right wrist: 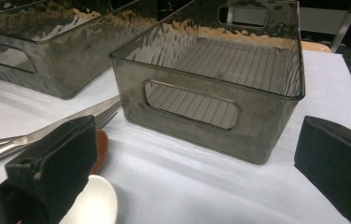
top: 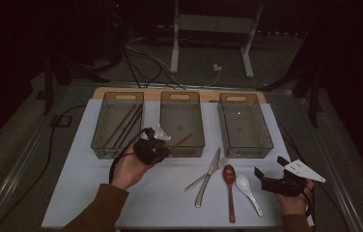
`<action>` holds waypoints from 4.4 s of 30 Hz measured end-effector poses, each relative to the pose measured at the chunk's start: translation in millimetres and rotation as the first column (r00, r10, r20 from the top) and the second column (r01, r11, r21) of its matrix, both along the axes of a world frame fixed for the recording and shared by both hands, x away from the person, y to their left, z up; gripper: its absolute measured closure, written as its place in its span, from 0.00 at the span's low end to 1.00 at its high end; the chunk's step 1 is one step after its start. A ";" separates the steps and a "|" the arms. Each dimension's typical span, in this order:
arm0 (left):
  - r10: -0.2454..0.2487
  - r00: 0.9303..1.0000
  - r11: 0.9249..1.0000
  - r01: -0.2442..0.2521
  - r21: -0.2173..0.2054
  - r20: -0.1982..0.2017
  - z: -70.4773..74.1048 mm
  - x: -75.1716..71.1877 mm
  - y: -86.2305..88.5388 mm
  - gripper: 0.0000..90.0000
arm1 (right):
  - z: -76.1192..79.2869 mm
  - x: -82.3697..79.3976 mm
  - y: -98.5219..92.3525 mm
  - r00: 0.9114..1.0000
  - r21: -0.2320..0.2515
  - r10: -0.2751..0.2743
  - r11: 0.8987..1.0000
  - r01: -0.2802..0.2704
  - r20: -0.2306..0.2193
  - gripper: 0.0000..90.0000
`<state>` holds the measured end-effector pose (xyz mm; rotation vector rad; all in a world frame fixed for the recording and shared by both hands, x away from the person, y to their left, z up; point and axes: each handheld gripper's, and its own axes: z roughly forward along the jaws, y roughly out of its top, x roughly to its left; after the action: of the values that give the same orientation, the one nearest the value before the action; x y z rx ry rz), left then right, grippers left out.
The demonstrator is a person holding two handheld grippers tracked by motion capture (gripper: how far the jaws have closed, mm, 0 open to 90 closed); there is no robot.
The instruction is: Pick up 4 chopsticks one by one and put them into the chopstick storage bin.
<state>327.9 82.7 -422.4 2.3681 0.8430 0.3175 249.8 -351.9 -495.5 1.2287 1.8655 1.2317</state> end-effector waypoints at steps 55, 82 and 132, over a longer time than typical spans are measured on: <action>0.269 0.960 0.963 -0.269 -0.006 0.078 49.8 75.3 94.1 0.95 | -0.4 0.4 0.2 1.000 -0.003 0.000 1.000 0.000 -0.002 0.00; 0.345 0.933 0.939 -0.342 -0.046 0.100 30.5 104.0 117.7 0.95 | -0.5 0.8 -0.7 1.000 0.000 0.000 1.000 0.000 -0.003 0.00; 0.419 0.908 0.895 -0.413 -0.172 0.004 8.7 95.3 130.4 0.09 | -0.1 0.1 -1.3 1.000 0.002 -0.004 1.000 0.004 -0.001 0.00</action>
<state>423.2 213.1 -413.7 2.0038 1.3060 0.4459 249.9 -353.3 -495.6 1.2335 1.8618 1.2312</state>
